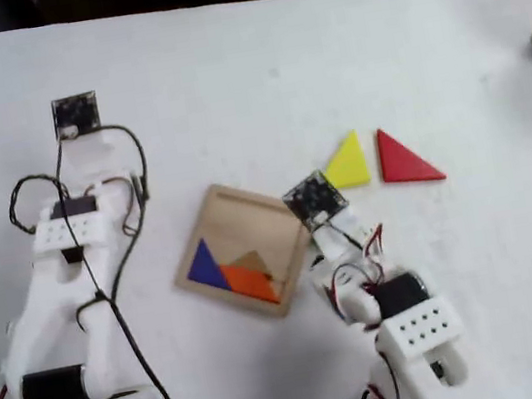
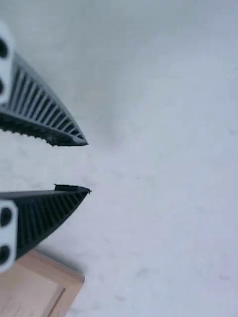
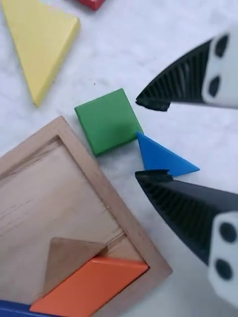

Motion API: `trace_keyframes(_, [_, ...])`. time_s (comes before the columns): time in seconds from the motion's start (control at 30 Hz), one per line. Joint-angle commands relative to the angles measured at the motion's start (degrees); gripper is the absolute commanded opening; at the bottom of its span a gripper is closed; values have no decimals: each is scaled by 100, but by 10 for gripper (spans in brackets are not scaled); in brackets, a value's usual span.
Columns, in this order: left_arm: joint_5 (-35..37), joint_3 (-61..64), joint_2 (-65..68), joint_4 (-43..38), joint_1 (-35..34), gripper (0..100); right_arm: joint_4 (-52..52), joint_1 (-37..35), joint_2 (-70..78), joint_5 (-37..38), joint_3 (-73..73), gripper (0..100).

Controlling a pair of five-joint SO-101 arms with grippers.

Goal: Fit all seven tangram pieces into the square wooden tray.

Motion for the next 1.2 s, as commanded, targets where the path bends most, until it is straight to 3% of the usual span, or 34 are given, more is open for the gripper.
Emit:
trace_keyframes(0.0, [35,-9,-233,-229,-48,146,-22,31,-286,-510,97,197])
trace_keyframes(0.47, [35,-9,-224,-246,-31,146,-40,13,1516,-633,-519,197])
trace_keyframes(0.6, [35,-9,-224,-246,-31,146,-233,-295,2053,-633,-677,196])
trace_keyframes(1.17, [35,97,-259,-255,-22,146,-418,-330,2492,-624,-985,197])
